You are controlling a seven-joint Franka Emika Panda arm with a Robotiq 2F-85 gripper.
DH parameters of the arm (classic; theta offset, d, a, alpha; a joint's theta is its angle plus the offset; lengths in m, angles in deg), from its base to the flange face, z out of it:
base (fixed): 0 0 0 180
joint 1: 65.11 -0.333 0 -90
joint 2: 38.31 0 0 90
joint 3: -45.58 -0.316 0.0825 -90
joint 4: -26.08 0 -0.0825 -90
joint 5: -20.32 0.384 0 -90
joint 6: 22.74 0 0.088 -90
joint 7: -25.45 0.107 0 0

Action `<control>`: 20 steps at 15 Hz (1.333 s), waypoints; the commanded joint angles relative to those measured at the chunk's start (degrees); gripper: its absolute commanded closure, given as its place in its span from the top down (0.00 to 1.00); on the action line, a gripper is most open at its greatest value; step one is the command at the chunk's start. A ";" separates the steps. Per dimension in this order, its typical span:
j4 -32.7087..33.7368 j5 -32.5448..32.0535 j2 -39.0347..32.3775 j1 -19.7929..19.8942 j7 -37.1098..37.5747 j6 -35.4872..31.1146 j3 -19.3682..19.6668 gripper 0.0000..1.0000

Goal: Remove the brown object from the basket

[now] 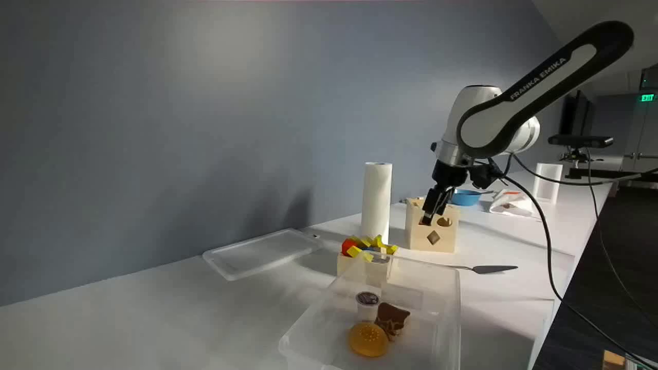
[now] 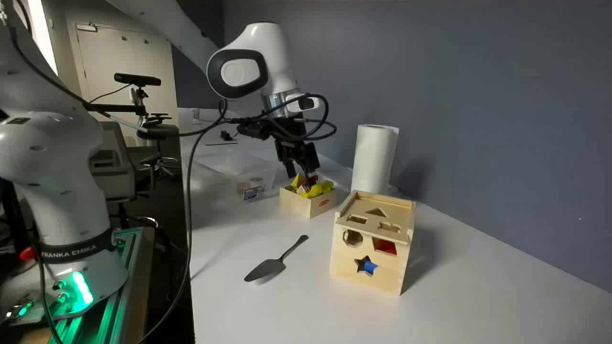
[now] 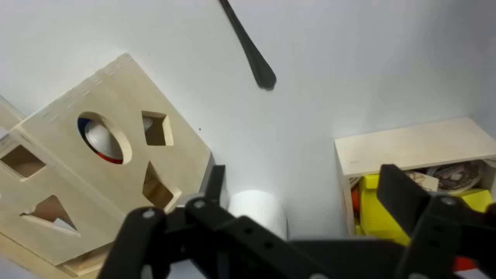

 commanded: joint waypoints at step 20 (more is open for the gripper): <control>-4.50 4.01 16.08 -7.47 2.15 14.57 -7.95 1.00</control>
